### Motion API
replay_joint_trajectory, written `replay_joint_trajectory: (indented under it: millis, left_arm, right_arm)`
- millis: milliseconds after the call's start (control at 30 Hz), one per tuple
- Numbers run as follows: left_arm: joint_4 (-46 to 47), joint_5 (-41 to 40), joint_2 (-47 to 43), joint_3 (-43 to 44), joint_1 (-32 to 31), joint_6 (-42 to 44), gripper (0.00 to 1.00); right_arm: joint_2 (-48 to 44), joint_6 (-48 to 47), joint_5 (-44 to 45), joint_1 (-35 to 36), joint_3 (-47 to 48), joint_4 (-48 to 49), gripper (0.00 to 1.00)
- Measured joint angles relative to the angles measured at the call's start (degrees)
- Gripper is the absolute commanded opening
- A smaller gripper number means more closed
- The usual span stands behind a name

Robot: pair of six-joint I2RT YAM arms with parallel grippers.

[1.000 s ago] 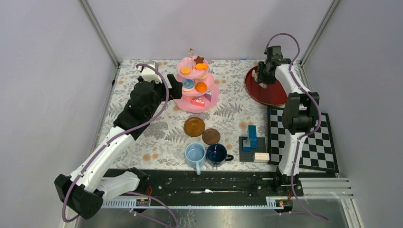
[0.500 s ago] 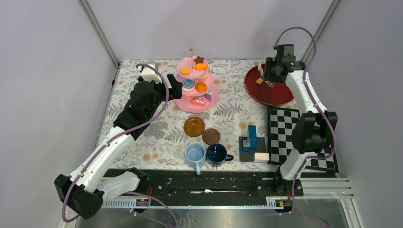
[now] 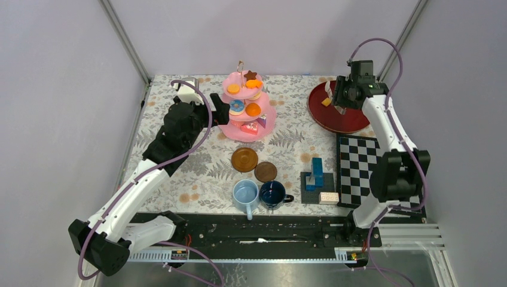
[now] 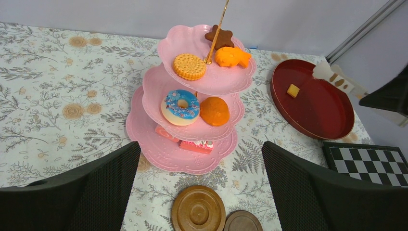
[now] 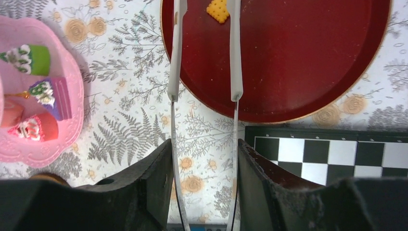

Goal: Serve the afternoon tea

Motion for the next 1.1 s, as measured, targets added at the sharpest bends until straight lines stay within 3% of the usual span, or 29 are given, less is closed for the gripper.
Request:
replay_joint_trajectory:
  millis: [267,600,1100]
  left_arm:
    - [0.0,0.0,0.0,0.0,0.0,0.0,0.99]
    - [0.0,0.0,0.0,0.0,-0.2,0.0,0.99]
    - [0.0,0.0,0.0,0.0,-0.5,0.0,0.99]
  right_arm:
    - [11.8,6.0,0.1,-0.2,4.5,-2.4,0.43]
    - [14.8,13.1,0.0,-0.2,4.5,-1.7,0.47]
    - [21.4,14.1,0.6,-0.2,9.0,-0.5,0.48]
